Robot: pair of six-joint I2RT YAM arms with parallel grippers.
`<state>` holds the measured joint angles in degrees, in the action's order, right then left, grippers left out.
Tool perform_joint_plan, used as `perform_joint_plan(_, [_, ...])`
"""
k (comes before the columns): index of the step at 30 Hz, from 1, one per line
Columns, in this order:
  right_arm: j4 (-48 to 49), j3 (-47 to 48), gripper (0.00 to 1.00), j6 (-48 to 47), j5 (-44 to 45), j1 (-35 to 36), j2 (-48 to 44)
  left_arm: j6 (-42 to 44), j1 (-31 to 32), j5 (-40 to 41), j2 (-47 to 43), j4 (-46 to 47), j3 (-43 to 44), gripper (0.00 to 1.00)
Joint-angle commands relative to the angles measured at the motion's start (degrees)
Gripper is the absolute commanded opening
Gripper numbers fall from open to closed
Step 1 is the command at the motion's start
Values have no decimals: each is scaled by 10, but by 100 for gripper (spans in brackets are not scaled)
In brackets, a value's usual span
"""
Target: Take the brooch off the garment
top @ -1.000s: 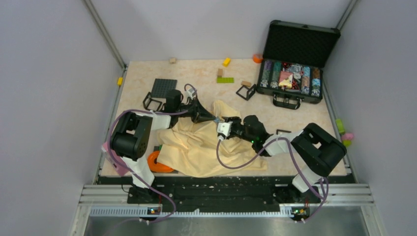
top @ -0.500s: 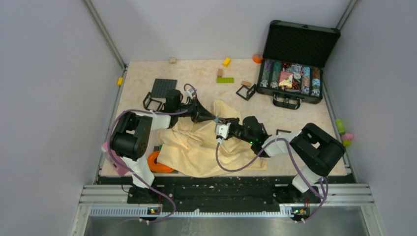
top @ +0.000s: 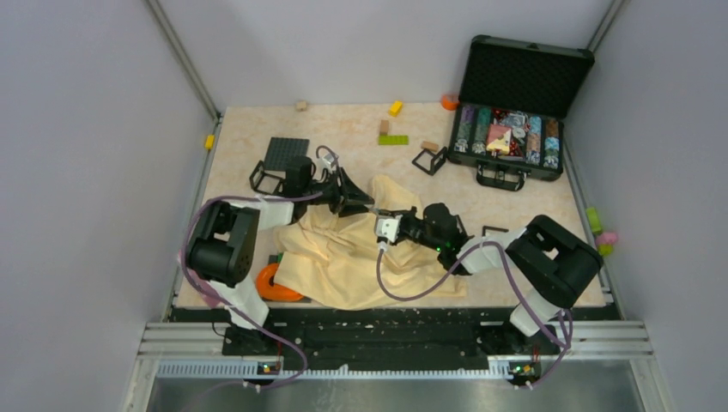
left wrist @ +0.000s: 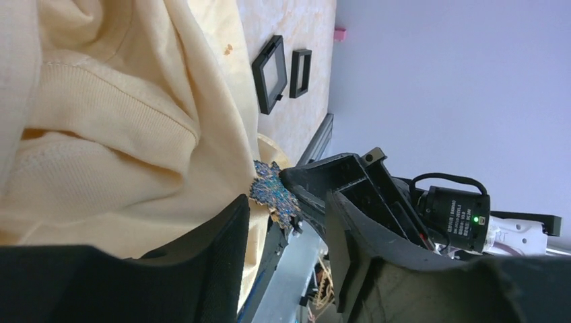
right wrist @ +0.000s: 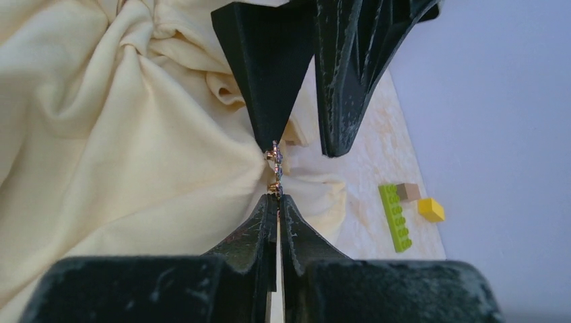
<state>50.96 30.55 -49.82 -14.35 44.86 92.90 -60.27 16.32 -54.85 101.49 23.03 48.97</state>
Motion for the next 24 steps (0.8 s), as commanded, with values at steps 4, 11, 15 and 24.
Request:
perform_joint_plan(4, [-2,25,0,72,-23,5,-24,140,-34,82,-124,-125,-6,54])
perform_joint_plan(11, [-144,95,0,133,-17,3,-42,295,-18,215,-214,-208,-24,53])
perform_joint_plan(15, [-277,157,0,145,-46,1,-46,334,27,290,-290,-104,-106,53])
perform_joint_plan(24, [-506,262,0,123,-45,-2,-66,393,34,228,-315,113,-210,48])
